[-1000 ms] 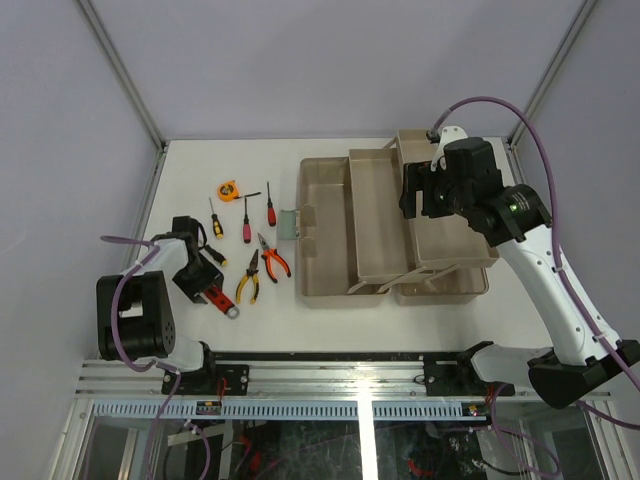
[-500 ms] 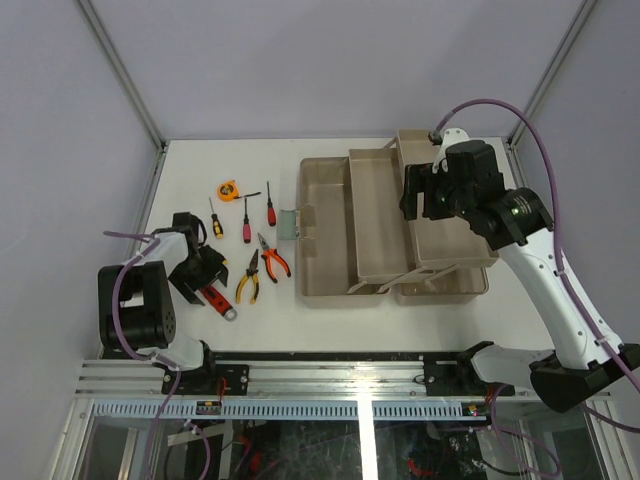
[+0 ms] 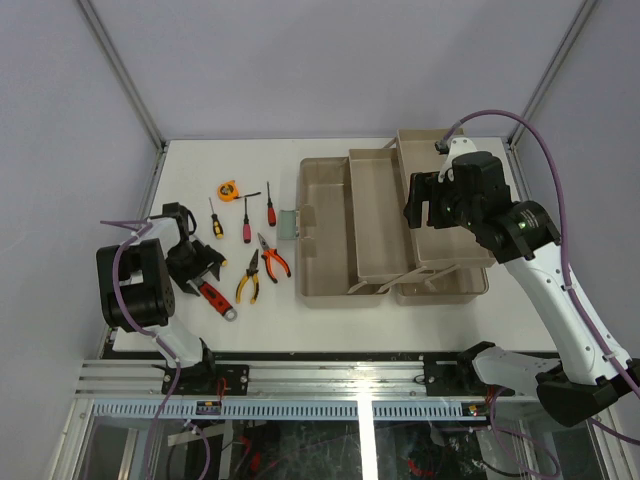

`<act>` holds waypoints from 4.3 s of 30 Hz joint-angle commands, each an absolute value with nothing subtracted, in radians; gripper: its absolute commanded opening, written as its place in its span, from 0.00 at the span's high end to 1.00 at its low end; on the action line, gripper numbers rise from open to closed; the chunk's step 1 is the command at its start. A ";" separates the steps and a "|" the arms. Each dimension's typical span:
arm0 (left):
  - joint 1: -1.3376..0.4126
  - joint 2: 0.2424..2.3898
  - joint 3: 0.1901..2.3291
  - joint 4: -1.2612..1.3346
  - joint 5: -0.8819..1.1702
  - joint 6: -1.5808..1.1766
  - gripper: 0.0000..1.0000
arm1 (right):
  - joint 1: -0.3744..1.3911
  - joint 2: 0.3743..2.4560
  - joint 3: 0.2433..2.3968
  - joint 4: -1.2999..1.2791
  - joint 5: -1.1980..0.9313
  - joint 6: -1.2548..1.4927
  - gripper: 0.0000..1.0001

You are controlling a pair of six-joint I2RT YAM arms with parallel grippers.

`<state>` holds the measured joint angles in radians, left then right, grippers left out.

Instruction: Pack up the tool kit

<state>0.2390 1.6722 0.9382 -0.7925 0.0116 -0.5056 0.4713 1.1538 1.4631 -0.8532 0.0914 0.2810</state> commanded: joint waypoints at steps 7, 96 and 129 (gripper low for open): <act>0.277 1.758 0.896 -0.694 -0.091 -0.421 0.65 | 0.477 1.147 1.491 -0.824 0.116 0.257 0.17; -0.364 1.954 2.047 -0.845 0.324 -0.540 1.00 | 0.471 1.107 1.424 -0.812 0.184 0.366 0.11; -0.598 2.112 1.870 -0.801 0.060 -0.684 1.00 | 0.471 0.957 1.445 -0.987 0.304 0.402 0.11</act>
